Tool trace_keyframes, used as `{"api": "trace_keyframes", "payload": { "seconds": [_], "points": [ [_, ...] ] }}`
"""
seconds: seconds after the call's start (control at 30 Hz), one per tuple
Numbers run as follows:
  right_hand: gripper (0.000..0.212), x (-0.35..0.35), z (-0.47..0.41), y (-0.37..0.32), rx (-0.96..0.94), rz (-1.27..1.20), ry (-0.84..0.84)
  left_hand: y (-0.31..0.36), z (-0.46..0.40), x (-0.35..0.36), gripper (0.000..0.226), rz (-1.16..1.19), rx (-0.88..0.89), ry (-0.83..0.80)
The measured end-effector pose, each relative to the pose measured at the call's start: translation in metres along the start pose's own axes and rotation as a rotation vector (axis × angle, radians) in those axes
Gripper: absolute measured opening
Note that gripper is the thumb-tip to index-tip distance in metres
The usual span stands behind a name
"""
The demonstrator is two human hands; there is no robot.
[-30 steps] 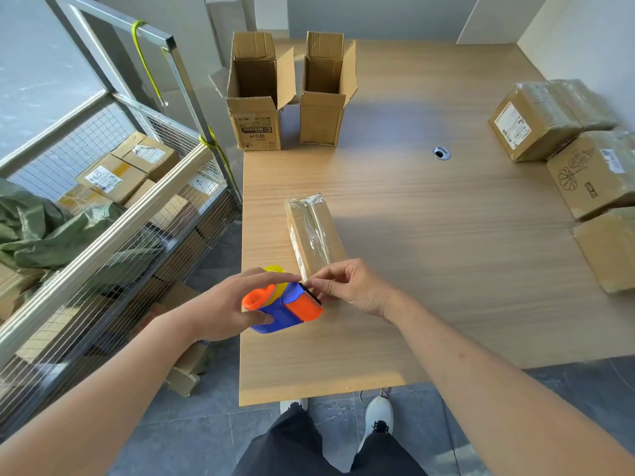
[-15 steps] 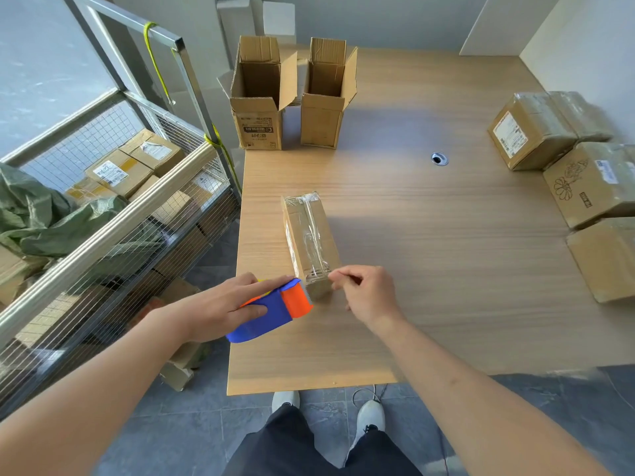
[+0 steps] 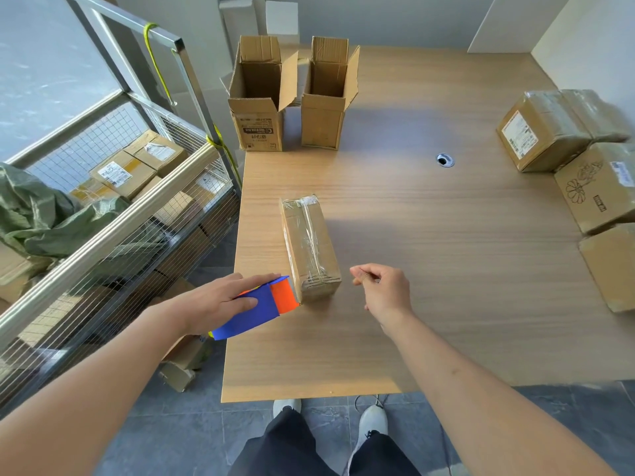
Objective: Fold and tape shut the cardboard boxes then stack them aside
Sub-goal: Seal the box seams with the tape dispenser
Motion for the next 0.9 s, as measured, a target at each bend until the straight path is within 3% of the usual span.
{"api": "trace_keyframes", "payload": {
  "seconds": [0.23,0.33,0.43,0.53,0.6,0.67,0.77,0.83,0.9],
  "points": [
    [0.016,0.02,-0.012,0.01,-0.008,-0.002,-0.083,-0.005,-0.015,0.002,0.057,0.01,-0.066,-0.017],
    [0.029,0.033,-0.011,0.014,-0.087,0.173,-0.137,-0.004,-0.019,0.007,0.057,0.037,-0.075,-0.015],
    [0.027,0.046,-0.011,0.008,-0.15,0.366,-0.172,-0.004,-0.02,0.008,0.057,0.051,-0.071,-0.007],
    [0.046,0.046,-0.013,-0.004,-0.113,0.544,-0.126,-0.006,-0.02,0.008,0.058,0.084,-0.078,-0.017],
    [0.047,0.042,-0.01,-0.016,-0.248,0.524,0.056,-0.006,-0.02,0.009,0.059,0.092,-0.078,-0.025],
    [0.047,0.045,-0.008,-0.024,-0.553,0.521,0.117,-0.005,-0.022,0.009,0.059,0.089,-0.072,-0.029],
    [0.058,0.062,-0.006,-0.019,-0.883,0.637,-0.158,-0.003,-0.024,0.011,0.06,0.079,-0.057,-0.045],
    [0.064,0.07,-0.008,-0.008,-0.902,0.723,-0.263,-0.006,-0.023,0.011,0.061,0.101,-0.056,-0.052],
    [0.064,0.074,-0.013,-0.003,-0.906,0.768,-0.254,-0.014,-0.017,0.012,0.062,0.156,-0.061,-0.059]
  ]
}}
Point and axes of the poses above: each hand's wrist, its own z-axis away from the middle knuckle, its own x-axis out of the palm, y = z × x, the point moved 1 cm from there along -z, towards the middle knuckle, and after that the axes turned 3 degrees about z, right-handed, at the moved point
